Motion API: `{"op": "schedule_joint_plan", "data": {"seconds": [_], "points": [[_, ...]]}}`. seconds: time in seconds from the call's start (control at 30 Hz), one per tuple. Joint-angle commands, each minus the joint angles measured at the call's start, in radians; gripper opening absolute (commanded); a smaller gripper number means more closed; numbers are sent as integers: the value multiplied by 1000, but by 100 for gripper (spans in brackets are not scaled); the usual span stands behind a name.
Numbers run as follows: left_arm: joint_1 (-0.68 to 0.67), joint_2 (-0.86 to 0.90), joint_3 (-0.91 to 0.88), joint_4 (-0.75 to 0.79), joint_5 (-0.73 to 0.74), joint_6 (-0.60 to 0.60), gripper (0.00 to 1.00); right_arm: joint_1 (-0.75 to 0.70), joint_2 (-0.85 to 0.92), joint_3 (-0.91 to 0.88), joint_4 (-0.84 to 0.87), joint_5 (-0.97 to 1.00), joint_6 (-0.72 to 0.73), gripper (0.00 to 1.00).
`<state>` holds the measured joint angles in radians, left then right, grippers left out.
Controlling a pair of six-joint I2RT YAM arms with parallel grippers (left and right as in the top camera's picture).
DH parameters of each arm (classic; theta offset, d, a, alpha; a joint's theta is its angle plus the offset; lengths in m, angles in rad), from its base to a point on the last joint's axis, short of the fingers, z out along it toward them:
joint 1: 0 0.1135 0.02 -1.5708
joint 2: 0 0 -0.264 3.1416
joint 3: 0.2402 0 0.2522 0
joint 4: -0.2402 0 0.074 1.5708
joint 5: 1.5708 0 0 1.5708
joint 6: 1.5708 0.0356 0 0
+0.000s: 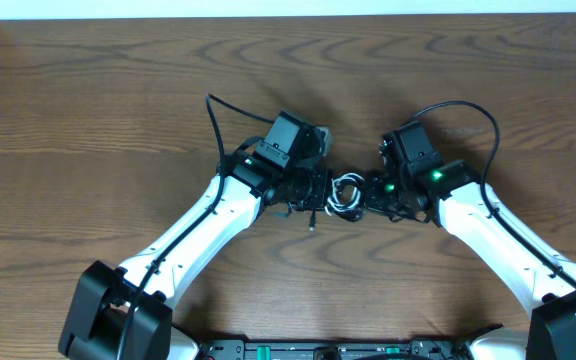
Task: Untangle cables
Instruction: 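Pull the grippers apart, stretching the white cable between them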
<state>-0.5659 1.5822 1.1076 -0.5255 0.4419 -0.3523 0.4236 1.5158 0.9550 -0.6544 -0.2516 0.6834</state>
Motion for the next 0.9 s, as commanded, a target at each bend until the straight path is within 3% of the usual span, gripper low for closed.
{"op": "schedule_joint_plan", "data": {"seconds": [0.0, 0.17, 0.3, 0.5, 0.57, 0.67, 0.87], "points": [[24, -2, 6, -87, -150, 45, 7, 1, 7, -2, -61, 275, -5, 1], [75, -2, 6, -194, -280, 73, 7, 0, 7, -2, -102, 429, -5, 1], [140, -2, 6, -222, -289, 90, 7, -4, 7, -2, -103, 482, -4, 1], [223, -2, 6, -225, -264, 90, 7, -17, 7, -2, -77, 418, -31, 1], [235, -2, 6, -213, -167, 118, 7, -17, 7, -2, -2, 257, -156, 1], [235, -2, 6, -203, -177, 139, 7, -17, 7, -2, 66, 136, -233, 1], [269, -25, 6, -245, -347, 138, 7, -24, 7, -2, 15, 306, -154, 1]]}}
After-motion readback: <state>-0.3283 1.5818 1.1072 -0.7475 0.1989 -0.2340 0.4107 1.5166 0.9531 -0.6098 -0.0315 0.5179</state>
